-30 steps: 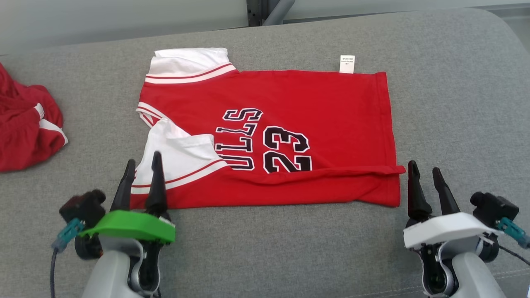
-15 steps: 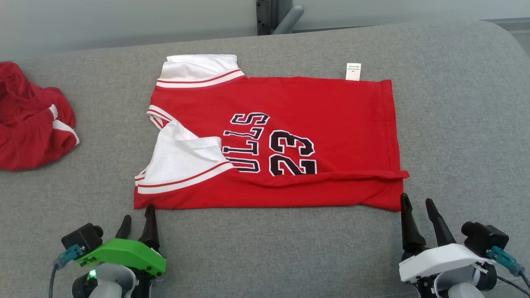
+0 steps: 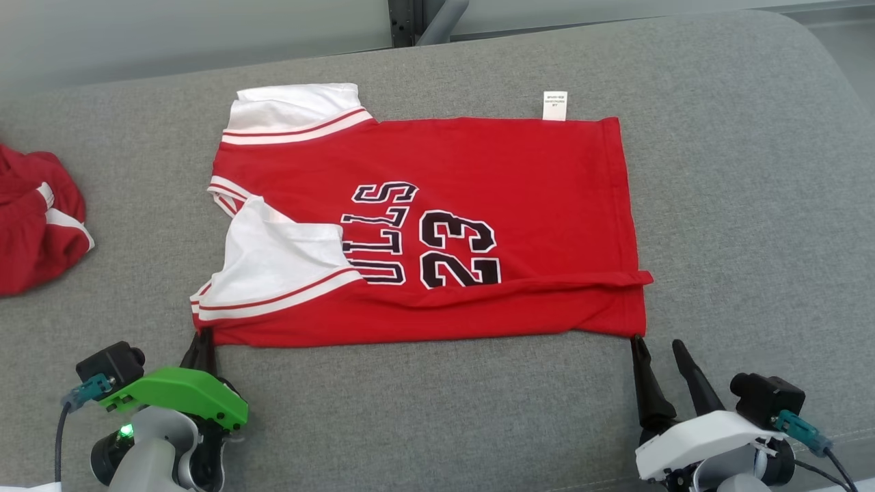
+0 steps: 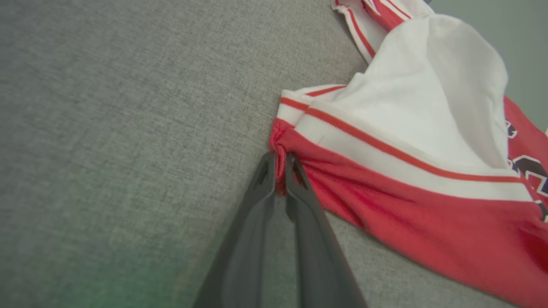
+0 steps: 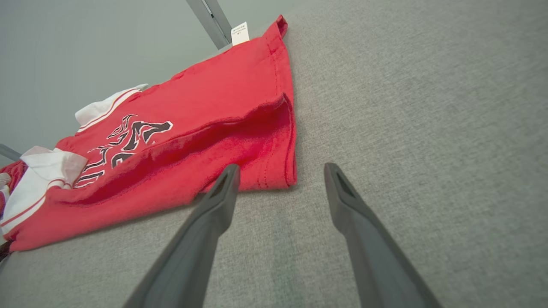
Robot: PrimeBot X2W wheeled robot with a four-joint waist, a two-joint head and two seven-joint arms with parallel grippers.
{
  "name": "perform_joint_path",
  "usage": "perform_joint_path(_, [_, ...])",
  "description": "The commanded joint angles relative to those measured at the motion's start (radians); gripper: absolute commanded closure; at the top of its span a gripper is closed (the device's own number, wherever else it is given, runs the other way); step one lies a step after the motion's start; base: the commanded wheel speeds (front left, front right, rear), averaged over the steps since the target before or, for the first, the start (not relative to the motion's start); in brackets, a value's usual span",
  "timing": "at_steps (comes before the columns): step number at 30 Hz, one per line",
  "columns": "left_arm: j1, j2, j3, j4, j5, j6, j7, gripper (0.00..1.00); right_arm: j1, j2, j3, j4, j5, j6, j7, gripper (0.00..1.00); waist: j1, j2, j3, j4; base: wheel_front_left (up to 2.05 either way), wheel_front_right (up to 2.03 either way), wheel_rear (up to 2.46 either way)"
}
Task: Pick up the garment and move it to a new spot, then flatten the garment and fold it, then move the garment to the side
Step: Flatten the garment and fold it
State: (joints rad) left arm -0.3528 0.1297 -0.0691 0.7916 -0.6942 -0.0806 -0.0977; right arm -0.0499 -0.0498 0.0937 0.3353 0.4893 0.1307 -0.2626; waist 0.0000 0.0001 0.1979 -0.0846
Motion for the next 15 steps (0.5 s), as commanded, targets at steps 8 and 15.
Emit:
perform_joint_path(8, [0.009, -0.019, -0.046, -0.021, 0.011, -0.030, -0.053, 1.00, -0.046, -0.002, 0.032, 0.139, 0.042, 0.000, -0.003, 0.00, 0.0000, -0.0001, -0.017, 0.023, 0.00, 0.00, 0.00])
perform_joint_path(15, [0.014, -0.022, -0.064, -0.064, 0.018, -0.035, -0.072, 1.00, -0.116, -0.002, 0.024, 0.220, 0.075, 0.000, -0.003, 0.00, 0.0000, -0.0001, -0.026, 0.047, 0.00, 0.00, 0.00])
